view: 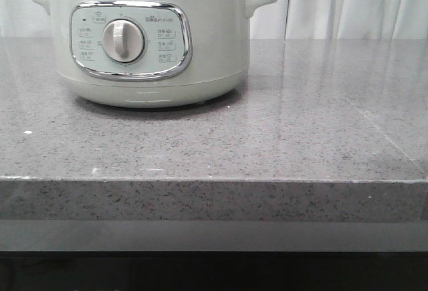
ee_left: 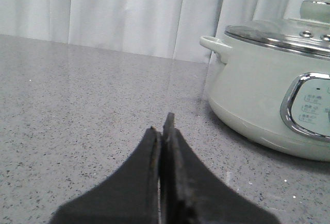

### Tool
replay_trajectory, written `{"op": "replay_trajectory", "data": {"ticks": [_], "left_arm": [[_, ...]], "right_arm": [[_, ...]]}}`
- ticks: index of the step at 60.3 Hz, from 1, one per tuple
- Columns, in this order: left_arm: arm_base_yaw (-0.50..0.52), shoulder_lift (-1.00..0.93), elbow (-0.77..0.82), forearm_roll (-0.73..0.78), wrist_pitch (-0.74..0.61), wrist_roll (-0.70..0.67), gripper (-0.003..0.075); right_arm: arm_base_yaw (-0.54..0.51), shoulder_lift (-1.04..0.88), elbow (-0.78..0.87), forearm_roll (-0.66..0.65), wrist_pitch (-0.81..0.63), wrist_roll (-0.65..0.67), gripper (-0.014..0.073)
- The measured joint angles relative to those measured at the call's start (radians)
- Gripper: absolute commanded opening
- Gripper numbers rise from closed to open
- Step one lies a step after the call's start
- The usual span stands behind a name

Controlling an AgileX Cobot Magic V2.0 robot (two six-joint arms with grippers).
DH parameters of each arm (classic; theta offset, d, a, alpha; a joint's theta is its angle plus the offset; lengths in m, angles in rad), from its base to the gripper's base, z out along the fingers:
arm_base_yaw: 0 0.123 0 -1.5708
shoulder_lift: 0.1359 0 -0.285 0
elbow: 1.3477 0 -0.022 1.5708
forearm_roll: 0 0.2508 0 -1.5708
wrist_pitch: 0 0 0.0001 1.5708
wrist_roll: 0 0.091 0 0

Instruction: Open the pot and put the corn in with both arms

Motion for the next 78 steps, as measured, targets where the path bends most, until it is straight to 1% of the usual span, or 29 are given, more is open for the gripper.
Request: {"op": "replay_trajectory", "data": {"ticks": [20, 27, 36, 47, 58, 63, 68, 78], "left_arm": [[0.0, 0.0, 0.0, 0.0, 0.0, 0.0, -0.002], [0.0, 0.0, 0.0, 0.0, 0.0, 0.0, -0.002], [0.0, 0.0, 0.0, 0.0, 0.0, 0.0, -0.002], [0.0, 0.0, 0.0, 0.0, 0.0, 0.0, -0.002], [0.0, 0.0, 0.0, 0.0, 0.0, 0.0, -0.002], [0.0, 0.0, 0.0, 0.0, 0.0, 0.0, -0.002], [0.0, 0.0, 0.0, 0.0, 0.0, 0.0, -0.002], [0.0, 0.0, 0.0, 0.0, 0.0, 0.0, -0.002]], "right_arm": [[0.002, 0.0, 0.0, 0.0, 0.0, 0.0, -0.012], [-0.01, -0.036, 0.036, -0.038, -0.012, -0.004, -0.012], [-0.122, -0.181, 0.149, -0.062, -0.097, -0.004, -0.012], [-0.285, -0.423, 0.352, -0.049, -0.209, -0.004, -0.012], [-0.398, -0.639, 0.538, -0.047, -0.259, -0.004, -0.012], [-0.436, -0.723, 0.61, -0.047, -0.265, -0.004, -0.012], [-0.453, -0.772, 0.668, -0.047, -0.272, -0.004, -0.012], [-0.47, -0.784, 0.745, -0.042, -0.288, -0.002, -0.012]]}}
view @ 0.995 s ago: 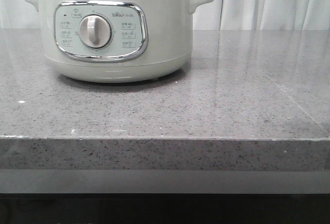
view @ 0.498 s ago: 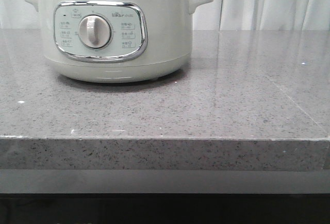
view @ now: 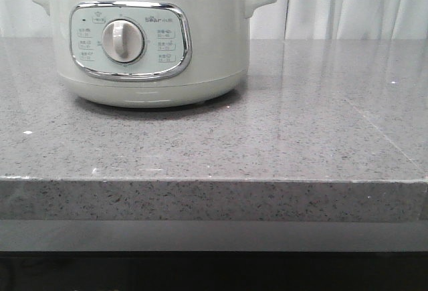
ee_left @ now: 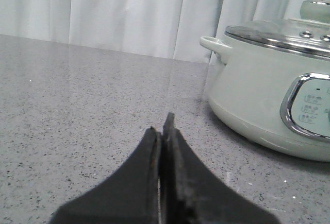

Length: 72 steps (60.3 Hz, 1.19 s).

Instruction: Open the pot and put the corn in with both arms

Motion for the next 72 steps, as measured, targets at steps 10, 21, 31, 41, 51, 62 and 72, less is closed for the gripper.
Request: {"op": "replay_trajectory", "data": {"ticks": [10, 21, 31, 41, 51, 62, 72], "left_arm": [[0.0, 0.0, 0.0, 0.0, 0.0, 0.0, -0.002], [0.0, 0.0, 0.0, 0.0, 0.0, 0.0, -0.002], [0.0, 0.0, 0.0, 0.0, 0.0, 0.0, -0.002], [0.0, 0.0, 0.0, 0.0, 0.0, 0.0, -0.002], [0.0, 0.0, 0.0, 0.0, 0.0, 0.0, -0.002], [0.0, 0.0, 0.0, 0.0, 0.0, 0.0, -0.002], [0.0, 0.0, 0.0, 0.0, 0.0, 0.0, -0.002]], "right_arm": [[-0.015, 0.0, 0.011, 0.004, 0.0, 0.0, -0.012], [-0.019, 0.0, 0.011, 0.005, -0.025, 0.0, -0.012], [-0.019, 0.0, 0.011, 0.006, -0.069, 0.0, -0.012], [-0.031, 0.0, 0.011, 0.006, -0.072, 0.0, -0.012], [-0.066, 0.0, 0.011, 0.007, -0.074, 0.0, -0.012], [-0.09, 0.0, 0.011, 0.007, -0.078, 0.0, -0.012], [-0.119, 0.0, 0.011, 0.007, -0.078, 0.0, -0.012]]}}
